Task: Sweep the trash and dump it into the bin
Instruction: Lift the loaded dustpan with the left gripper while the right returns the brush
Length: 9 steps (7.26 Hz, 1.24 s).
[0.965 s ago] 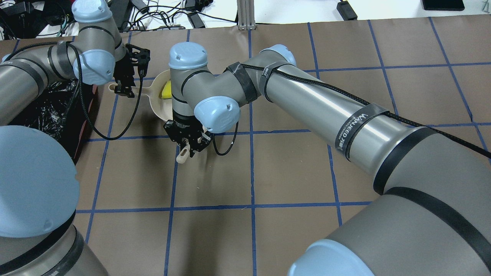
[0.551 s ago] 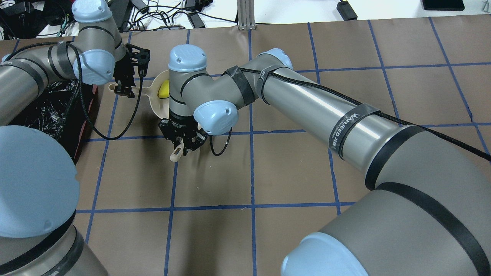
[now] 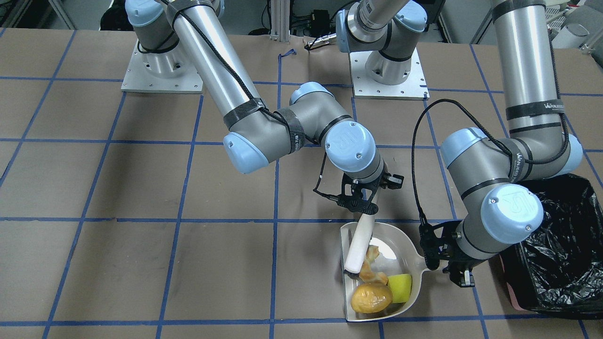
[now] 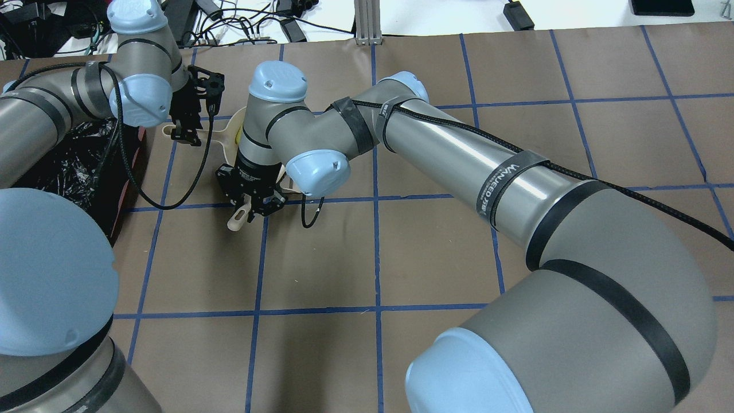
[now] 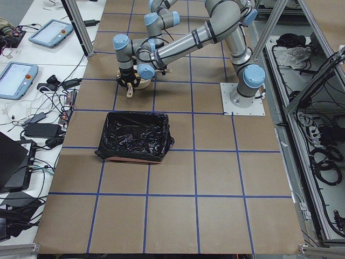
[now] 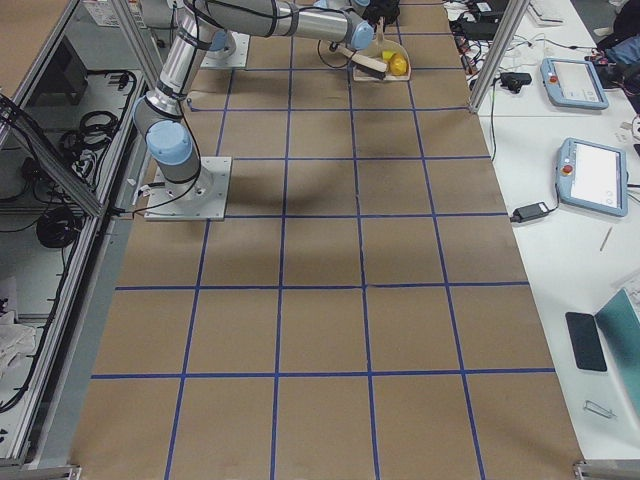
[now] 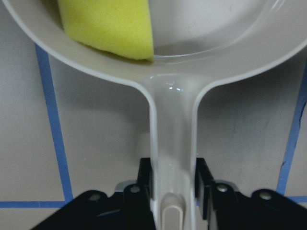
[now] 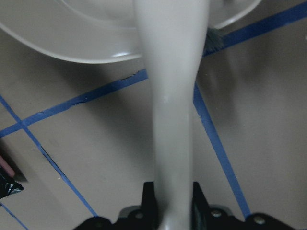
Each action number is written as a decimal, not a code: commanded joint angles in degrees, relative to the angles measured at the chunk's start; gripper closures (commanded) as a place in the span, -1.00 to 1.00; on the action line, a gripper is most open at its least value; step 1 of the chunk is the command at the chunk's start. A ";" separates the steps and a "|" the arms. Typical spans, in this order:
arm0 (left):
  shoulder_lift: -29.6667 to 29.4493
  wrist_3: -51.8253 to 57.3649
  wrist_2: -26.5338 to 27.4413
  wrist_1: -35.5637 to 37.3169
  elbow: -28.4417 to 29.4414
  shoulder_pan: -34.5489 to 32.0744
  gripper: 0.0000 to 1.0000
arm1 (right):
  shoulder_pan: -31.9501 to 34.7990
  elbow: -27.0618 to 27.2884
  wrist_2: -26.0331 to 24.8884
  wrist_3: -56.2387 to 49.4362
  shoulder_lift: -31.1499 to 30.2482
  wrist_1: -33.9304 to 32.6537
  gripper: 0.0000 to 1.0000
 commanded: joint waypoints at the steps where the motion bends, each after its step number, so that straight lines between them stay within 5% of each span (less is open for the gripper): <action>1: 0.03 0.02 0.09 0.00 0.00 0.00 1.00 | -0.25 -0.38 -1.94 0.03 -2.47 4.27 1.00; 3: 0.21 0.11 0.00 0.00 0.00 0.09 1.00 | -0.25 -0.20 -4.40 0.11 -5.46 10.77 1.00; 6: 0.56 0.55 -2.72 0.00 -0.09 1.06 1.00 | -3.31 1.02 -18.06 -6.25 -9.69 21.41 1.00; 9: 1.61 1.24 -8.68 -0.17 -0.35 5.26 1.00 | -16.81 7.34 -21.62 -22.32 -15.91 21.18 1.00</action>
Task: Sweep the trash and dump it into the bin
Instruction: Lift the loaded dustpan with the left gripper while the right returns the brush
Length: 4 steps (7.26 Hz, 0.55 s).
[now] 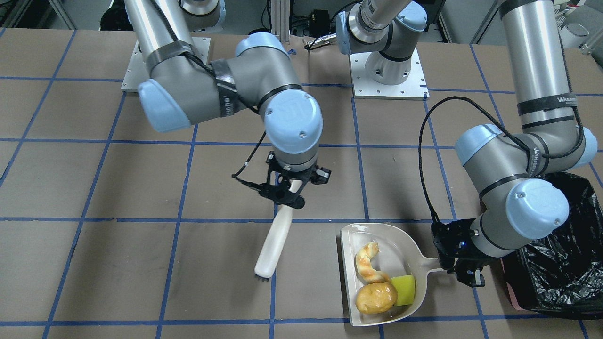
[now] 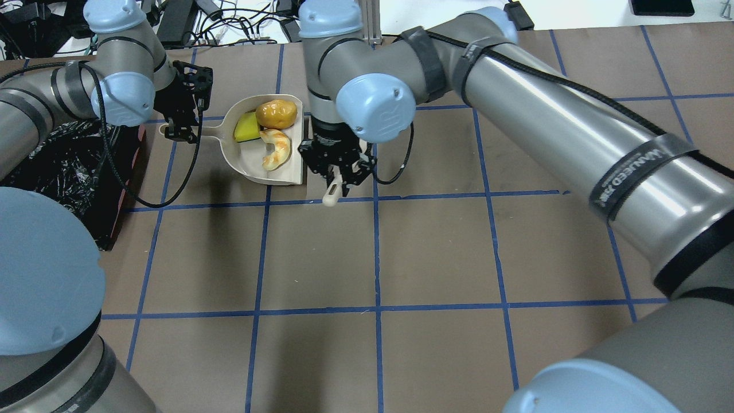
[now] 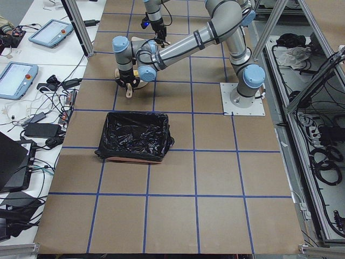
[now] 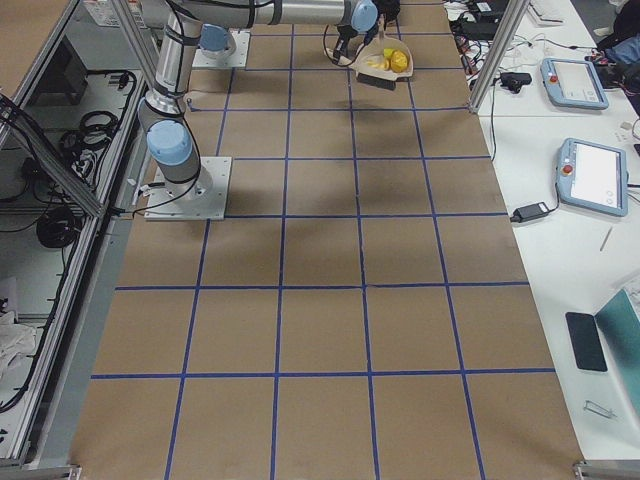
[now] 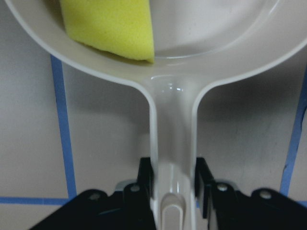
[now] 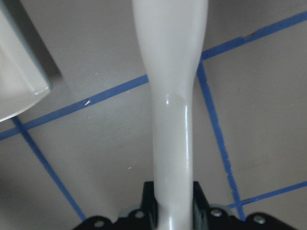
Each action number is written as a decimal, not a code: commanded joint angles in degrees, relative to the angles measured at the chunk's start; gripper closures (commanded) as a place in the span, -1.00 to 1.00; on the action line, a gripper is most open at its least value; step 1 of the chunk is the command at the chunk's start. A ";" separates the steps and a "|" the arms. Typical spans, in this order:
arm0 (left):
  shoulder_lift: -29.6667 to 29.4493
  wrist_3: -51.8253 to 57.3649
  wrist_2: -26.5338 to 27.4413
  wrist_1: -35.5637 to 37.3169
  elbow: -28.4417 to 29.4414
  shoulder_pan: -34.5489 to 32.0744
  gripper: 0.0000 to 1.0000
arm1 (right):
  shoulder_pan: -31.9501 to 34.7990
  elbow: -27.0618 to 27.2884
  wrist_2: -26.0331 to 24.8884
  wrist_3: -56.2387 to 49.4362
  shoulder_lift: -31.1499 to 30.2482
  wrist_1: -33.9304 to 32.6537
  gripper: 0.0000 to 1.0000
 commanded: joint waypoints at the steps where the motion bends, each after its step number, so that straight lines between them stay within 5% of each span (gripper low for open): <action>1: 1.07 1.11 -2.84 -0.28 0.08 3.71 1.00 | -11.24 4.11 -2.93 -14.89 -5.96 0.51 1.00; 4: 4.14 3.47 -3.99 -2.82 1.48 9.15 1.00 | -25.57 7.63 -9.70 -38.10 -7.57 -0.28 1.00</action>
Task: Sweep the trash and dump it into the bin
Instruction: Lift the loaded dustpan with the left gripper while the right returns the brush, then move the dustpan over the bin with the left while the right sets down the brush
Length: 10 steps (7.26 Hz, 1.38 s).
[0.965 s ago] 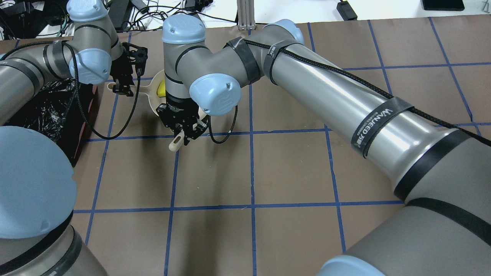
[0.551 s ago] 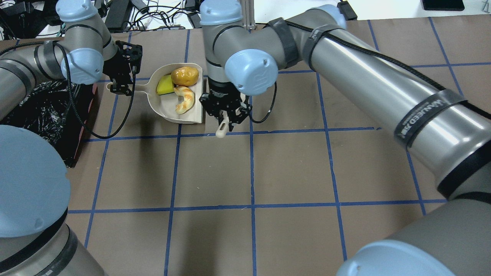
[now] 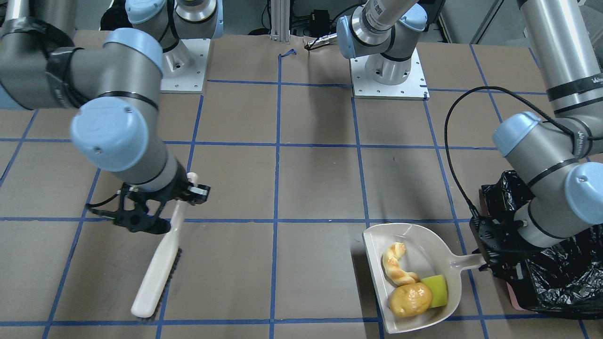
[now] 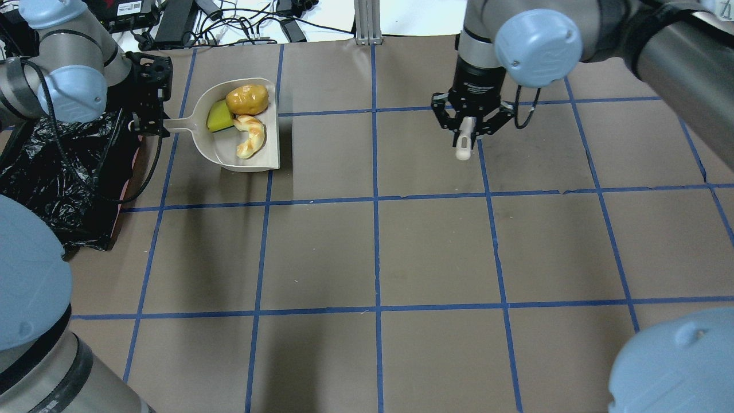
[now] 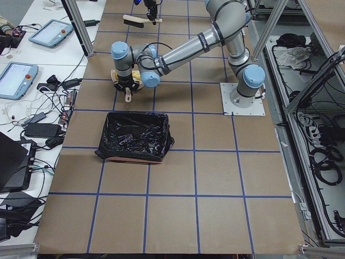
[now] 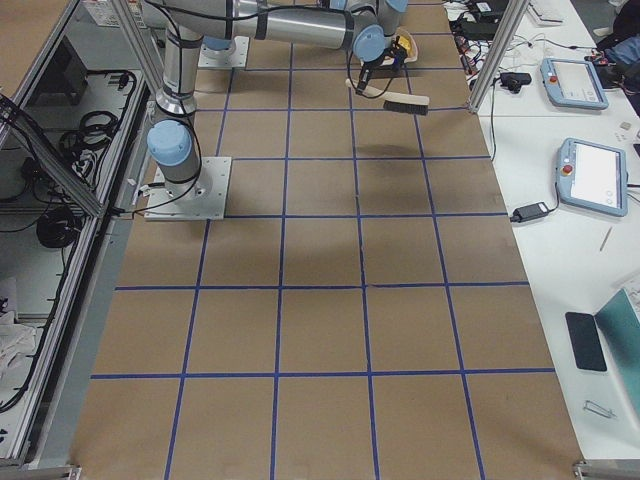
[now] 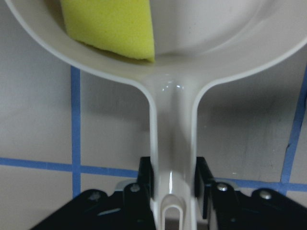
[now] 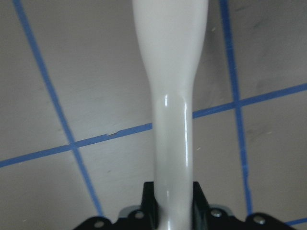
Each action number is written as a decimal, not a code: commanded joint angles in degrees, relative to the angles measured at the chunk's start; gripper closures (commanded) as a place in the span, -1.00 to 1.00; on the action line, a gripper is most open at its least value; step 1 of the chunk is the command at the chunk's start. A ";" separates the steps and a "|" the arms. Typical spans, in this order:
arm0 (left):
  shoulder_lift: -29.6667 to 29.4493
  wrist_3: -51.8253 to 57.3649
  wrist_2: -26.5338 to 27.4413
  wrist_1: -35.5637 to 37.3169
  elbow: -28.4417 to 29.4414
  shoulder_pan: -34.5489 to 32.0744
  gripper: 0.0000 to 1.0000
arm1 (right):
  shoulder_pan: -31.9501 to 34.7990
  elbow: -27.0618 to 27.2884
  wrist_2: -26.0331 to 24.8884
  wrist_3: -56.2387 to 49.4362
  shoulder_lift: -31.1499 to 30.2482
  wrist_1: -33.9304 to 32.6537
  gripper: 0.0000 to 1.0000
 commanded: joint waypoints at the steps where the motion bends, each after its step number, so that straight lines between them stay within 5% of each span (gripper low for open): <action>1: 2.84 1.81 -3.23 -4.40 1.51 5.44 1.00 | -9.68 1.65 -3.76 -14.12 -0.48 -0.02 1.00; 4: 5.31 1.82 -7.54 -14.15 7.65 12.91 1.00 | -17.88 9.19 -6.14 -24.85 1.62 -9.64 1.00; 10: 4.70 10.75 -6.78 -22.44 14.43 26.37 1.00 | -23.25 9.66 -5.53 -33.23 2.60 -9.95 1.00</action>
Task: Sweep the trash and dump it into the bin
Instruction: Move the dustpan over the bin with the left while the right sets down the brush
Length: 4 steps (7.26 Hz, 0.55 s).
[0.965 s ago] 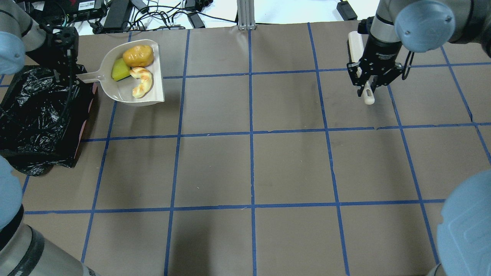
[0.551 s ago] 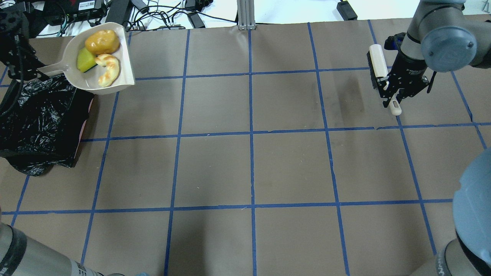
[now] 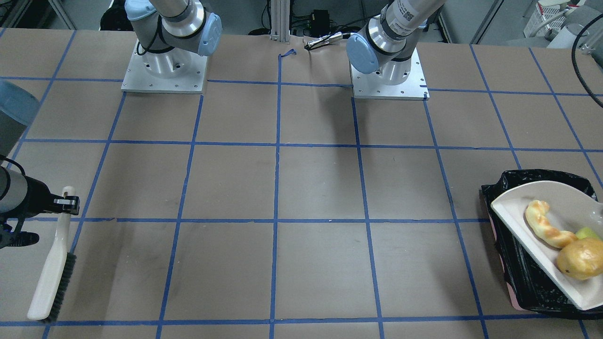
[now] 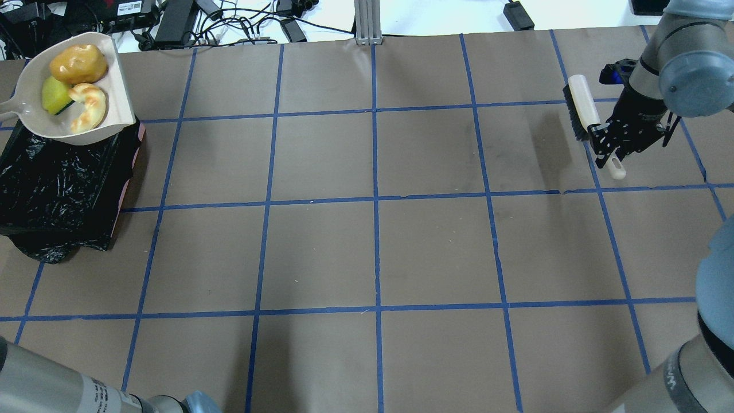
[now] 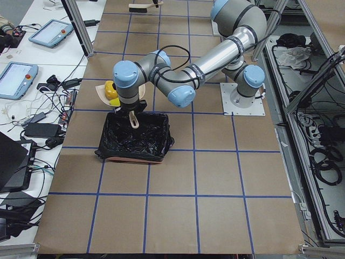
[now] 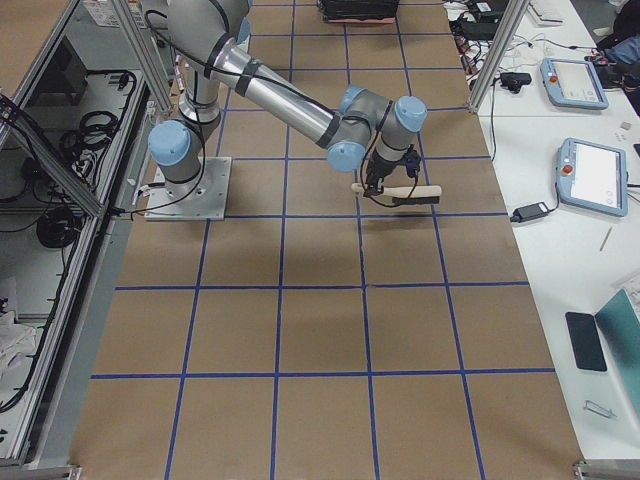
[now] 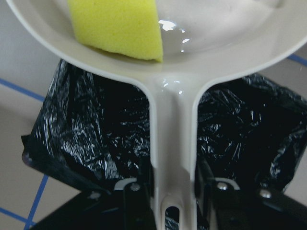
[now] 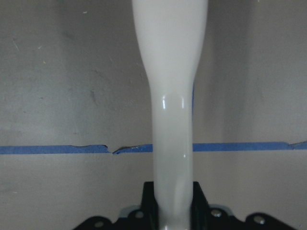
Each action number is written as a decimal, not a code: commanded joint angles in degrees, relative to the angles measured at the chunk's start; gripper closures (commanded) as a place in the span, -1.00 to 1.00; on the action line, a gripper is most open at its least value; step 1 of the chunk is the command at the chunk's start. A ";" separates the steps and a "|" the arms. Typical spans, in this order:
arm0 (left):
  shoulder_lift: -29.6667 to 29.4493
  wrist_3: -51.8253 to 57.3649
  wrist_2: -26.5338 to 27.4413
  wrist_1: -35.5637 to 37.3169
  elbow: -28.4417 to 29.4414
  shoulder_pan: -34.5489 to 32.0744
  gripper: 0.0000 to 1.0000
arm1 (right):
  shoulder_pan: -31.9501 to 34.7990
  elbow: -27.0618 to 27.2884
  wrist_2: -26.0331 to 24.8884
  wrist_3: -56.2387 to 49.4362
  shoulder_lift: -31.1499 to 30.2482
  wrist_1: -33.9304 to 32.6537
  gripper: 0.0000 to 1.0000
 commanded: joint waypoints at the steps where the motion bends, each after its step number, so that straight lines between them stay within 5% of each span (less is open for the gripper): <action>1: -0.18 6.21 1.47 -0.86 1.13 4.38 1.00 | -0.36 0.29 0.31 -0.20 0.30 0.70 1.00; 4: -1.76 19.81 6.57 -0.68 4.48 6.67 1.00 | -0.36 2.67 0.48 -0.46 0.21 0.26 1.00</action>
